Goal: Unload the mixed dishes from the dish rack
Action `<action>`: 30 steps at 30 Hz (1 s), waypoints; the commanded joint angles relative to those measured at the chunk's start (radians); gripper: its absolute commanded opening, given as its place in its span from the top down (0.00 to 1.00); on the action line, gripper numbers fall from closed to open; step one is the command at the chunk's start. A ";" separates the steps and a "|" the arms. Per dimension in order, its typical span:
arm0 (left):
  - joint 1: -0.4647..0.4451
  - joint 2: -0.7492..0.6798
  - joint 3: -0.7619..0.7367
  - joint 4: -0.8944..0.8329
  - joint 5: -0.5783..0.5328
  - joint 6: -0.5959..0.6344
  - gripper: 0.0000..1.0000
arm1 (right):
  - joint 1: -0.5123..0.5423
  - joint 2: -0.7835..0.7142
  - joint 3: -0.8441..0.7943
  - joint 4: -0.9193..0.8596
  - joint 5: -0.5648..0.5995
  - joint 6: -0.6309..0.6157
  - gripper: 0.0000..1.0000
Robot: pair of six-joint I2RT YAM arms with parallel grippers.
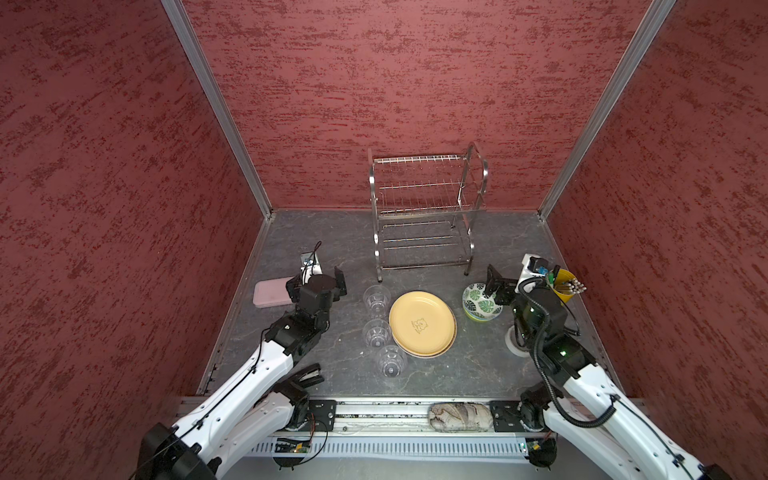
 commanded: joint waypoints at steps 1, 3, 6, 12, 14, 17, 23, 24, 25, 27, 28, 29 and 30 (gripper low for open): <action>0.043 0.033 -0.008 0.146 -0.026 0.051 0.00 | -0.001 0.021 -0.016 0.079 0.054 -0.072 0.01; 0.066 0.053 -0.025 0.184 -0.025 0.052 0.00 | -0.002 0.037 -0.020 0.100 0.069 -0.092 0.01; 0.089 0.053 -0.076 0.269 -0.038 0.055 0.01 | -0.004 0.056 -0.042 0.156 0.098 -0.113 0.01; 0.167 0.034 -0.156 0.377 -0.028 0.063 0.01 | -0.024 0.066 -0.088 0.245 0.079 -0.137 0.01; 0.211 0.040 -0.168 0.393 0.029 0.073 0.00 | -0.045 0.088 -0.094 0.271 0.079 -0.140 0.01; 0.273 0.057 -0.204 0.456 0.097 0.087 0.00 | -0.089 0.141 -0.101 0.313 0.063 -0.150 0.01; 0.367 0.108 -0.252 0.543 0.189 0.086 0.00 | -0.195 0.252 -0.113 0.403 -0.028 -0.123 0.01; 0.377 0.123 -0.254 0.546 0.200 0.078 0.00 | -0.211 0.270 -0.114 0.421 -0.035 -0.125 0.01; 0.388 0.139 -0.256 0.552 0.216 0.070 0.00 | -0.228 0.289 -0.114 0.435 -0.038 -0.129 0.01; 0.408 0.180 -0.261 0.582 0.246 0.069 0.01 | -0.259 0.324 -0.116 0.461 -0.042 -0.138 0.01; 0.414 0.204 -0.260 0.595 0.249 0.067 0.01 | -0.278 0.341 -0.120 0.478 -0.046 -0.140 0.01; 0.417 0.222 -0.254 0.596 0.247 0.069 0.00 | -0.293 0.353 -0.122 0.490 -0.049 -0.139 0.01; 0.418 0.240 -0.242 0.590 0.241 0.071 0.01 | -0.311 0.364 -0.126 0.499 -0.054 -0.137 0.01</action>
